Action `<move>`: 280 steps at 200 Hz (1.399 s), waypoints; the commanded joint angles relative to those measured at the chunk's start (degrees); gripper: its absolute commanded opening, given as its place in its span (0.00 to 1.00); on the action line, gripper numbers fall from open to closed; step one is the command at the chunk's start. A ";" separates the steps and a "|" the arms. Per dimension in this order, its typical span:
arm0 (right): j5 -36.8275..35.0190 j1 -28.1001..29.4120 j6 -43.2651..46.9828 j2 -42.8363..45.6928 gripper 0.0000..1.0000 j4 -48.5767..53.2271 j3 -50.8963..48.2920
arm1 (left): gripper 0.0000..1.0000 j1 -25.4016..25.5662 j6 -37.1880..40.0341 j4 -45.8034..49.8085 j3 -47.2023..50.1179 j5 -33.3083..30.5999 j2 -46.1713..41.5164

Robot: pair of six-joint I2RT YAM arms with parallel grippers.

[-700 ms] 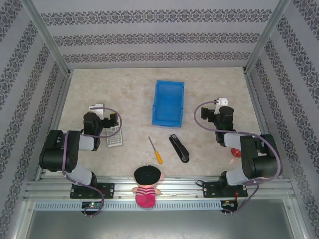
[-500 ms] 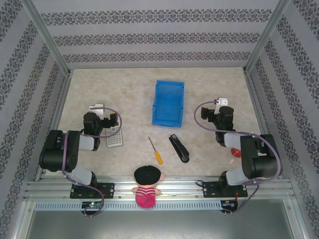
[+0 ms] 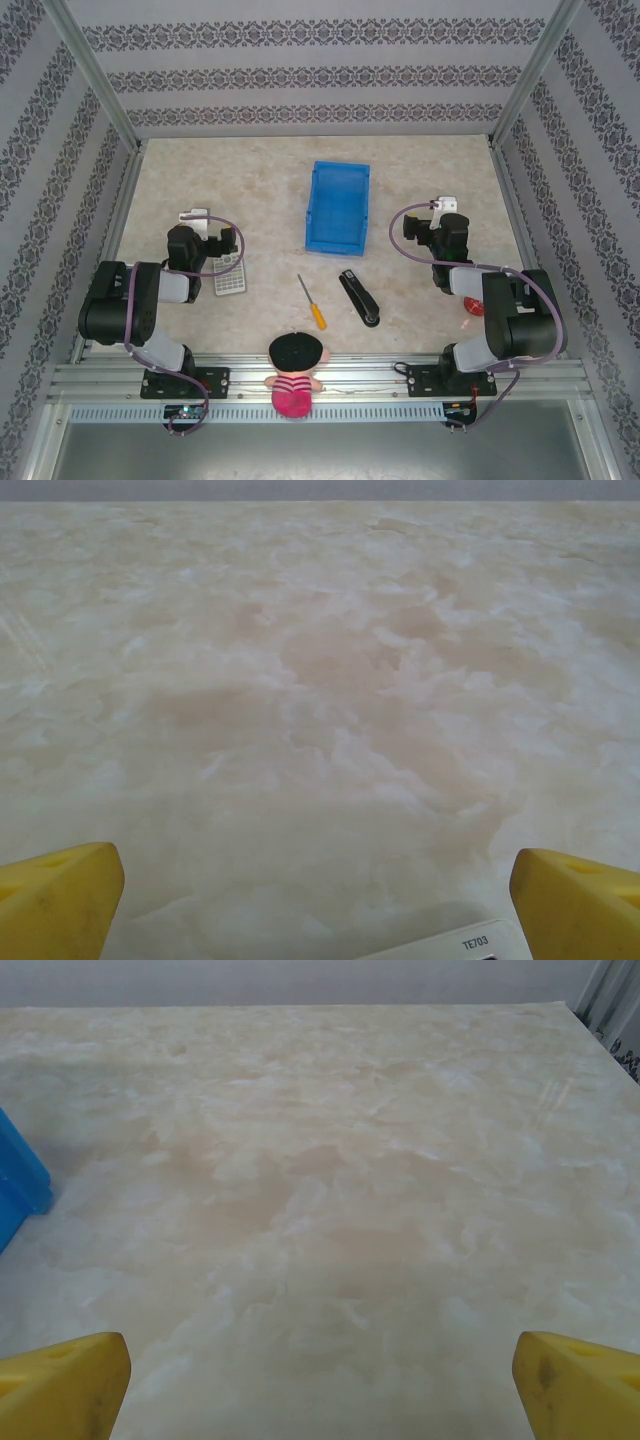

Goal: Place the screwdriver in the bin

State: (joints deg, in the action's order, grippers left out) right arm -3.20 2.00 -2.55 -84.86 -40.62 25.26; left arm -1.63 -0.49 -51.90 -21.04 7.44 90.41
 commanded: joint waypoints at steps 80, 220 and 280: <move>-0.71 -0.15 0.98 -0.44 0.98 -1.83 1.12 | 0.99 -0.51 1.37 -3.01 -0.76 3.19 0.68; -8.19 -1.33 -4.18 11.82 0.96 11.00 4.35 | 0.99 -0.60 2.93 33.58 -12.59 4.39 -19.25; -8.03 8.01 -16.70 23.92 0.90 57.44 22.47 | 0.99 -0.51 11.99 70.93 -29.61 6.84 -25.07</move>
State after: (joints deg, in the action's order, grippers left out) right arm -11.53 5.04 -13.15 -63.66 -7.88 40.86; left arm -1.63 6.44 -2.50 -45.39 12.91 67.51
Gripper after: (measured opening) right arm 0.907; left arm 0.993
